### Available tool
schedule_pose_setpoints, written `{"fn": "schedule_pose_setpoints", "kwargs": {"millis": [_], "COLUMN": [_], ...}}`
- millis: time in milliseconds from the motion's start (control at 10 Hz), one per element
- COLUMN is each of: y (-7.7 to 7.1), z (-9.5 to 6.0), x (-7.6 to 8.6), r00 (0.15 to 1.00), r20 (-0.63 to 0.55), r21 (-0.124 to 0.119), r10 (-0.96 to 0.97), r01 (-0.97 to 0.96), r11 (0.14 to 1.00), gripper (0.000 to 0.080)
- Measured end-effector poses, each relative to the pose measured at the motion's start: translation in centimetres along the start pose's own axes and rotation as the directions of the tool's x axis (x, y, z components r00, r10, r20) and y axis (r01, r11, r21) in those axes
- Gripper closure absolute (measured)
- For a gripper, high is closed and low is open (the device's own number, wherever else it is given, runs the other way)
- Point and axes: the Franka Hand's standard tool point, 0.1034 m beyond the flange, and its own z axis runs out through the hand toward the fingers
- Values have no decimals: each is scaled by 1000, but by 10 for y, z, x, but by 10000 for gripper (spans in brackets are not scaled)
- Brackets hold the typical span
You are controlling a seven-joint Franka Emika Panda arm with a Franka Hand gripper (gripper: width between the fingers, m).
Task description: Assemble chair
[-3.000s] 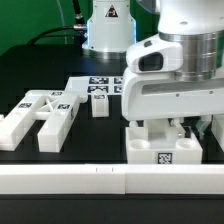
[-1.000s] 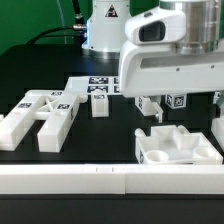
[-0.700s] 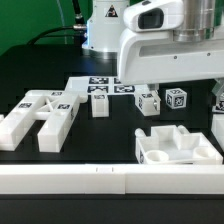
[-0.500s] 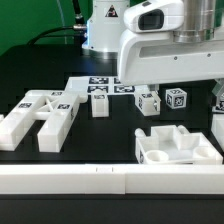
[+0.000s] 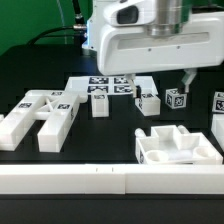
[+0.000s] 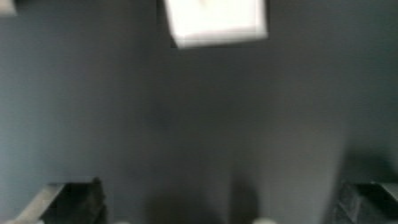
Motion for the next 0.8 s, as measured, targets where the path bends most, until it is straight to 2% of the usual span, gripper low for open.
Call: {"fn": "schedule_pose_setpoints", "kwargs": {"millis": [100,400,500,600,700,800], "y": [-3,-3,1,5,1,1], "z": [-1,0,-2,-3,-2,-1], "x": [4,0,-8,-10,-16,-19], "r00": [1000,999,989,975,949,931], "r20": [-1,36,149,215,294,349], "r21": [1,1,-20,-56,-96,-86], "r10": [-5,-1,8,60,117,109], "r01": [5,1,-5,-49,-92,-84], "r11": [1000,1000,1000,997,991,993], "gripper": [150,150,150,150,150,150]}}
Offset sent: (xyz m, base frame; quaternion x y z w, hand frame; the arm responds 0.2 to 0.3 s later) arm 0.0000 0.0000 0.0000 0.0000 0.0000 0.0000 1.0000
